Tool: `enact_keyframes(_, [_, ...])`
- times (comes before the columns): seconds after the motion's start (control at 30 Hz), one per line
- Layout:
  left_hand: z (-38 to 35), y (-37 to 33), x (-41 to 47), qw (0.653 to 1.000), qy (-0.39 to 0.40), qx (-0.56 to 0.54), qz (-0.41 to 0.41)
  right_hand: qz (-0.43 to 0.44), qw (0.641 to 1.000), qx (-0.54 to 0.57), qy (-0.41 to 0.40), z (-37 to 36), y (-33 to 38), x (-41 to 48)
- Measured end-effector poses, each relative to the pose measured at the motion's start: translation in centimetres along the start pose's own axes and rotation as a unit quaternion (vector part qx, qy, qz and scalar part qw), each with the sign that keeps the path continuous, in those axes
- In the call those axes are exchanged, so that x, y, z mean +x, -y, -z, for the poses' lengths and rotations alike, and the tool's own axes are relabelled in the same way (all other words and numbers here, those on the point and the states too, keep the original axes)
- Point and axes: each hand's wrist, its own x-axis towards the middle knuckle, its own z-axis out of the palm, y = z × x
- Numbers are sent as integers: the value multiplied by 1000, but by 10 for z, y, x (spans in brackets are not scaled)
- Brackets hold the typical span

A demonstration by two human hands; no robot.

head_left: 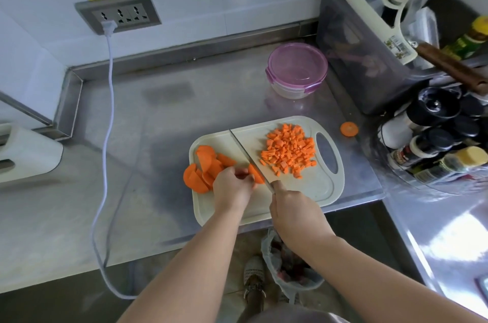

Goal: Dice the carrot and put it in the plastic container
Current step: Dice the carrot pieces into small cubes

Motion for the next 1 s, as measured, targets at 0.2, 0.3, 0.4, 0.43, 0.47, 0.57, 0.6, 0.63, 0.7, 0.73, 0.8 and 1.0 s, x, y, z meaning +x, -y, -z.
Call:
enact_keyframes(0.2, [0, -2, -2, 1000, -5, 9, -5, -7, 999, -39, 14, -4, 1, -3])
enact_keyframes(0.3, [0, -2, -2, 1000, -9, 14, -5, -7, 999, -39, 12, -5, 2, -3])
enact_keyframes(0.4, [0, -2, -2, 1000, -14, 20, -4, -11, 999, -31, 12, -5, 2, -3])
enact_keyframes(0.43, [0, -2, -2, 1000, -14, 21, -3, -13, 999, -30, 12, -5, 2, -2])
enact_keyframes(0.47, [0, -3, -2, 1000, -14, 24, -4, -12, 999, -34, 11, -5, 2, -2])
enact_keyframes(0.57, [0, -2, -3, 999, -14, 30, -6, -11, 999, -46, 11, -6, 2, -3])
enact_keyframes(0.6, [0, -2, -2, 999, -13, 32, -7, -11, 999, -50, 10, -6, 2, -3])
enact_keyframes(0.63, [0, -2, -2, 999, -13, 34, -7, -9, 998, -57, 11, -6, 1, -2])
enact_keyframes(0.7, [0, -2, -2, 999, -14, 38, -10, -10, 998, -60, 14, -5, 1, -1])
enact_keyframes(0.73, [0, -2, -1, 999, -14, 37, -11, -14, 998, -57, 17, -5, 2, 0])
enact_keyframes(0.8, [-1, -2, -1, 999, -12, 38, -11, -18, 998, -62, 20, -5, 2, 1])
enact_keyframes(1.0, [-1, -2, 0, 999, -16, 47, -7, -55, 996, -57, 41, -10, 3, 13])
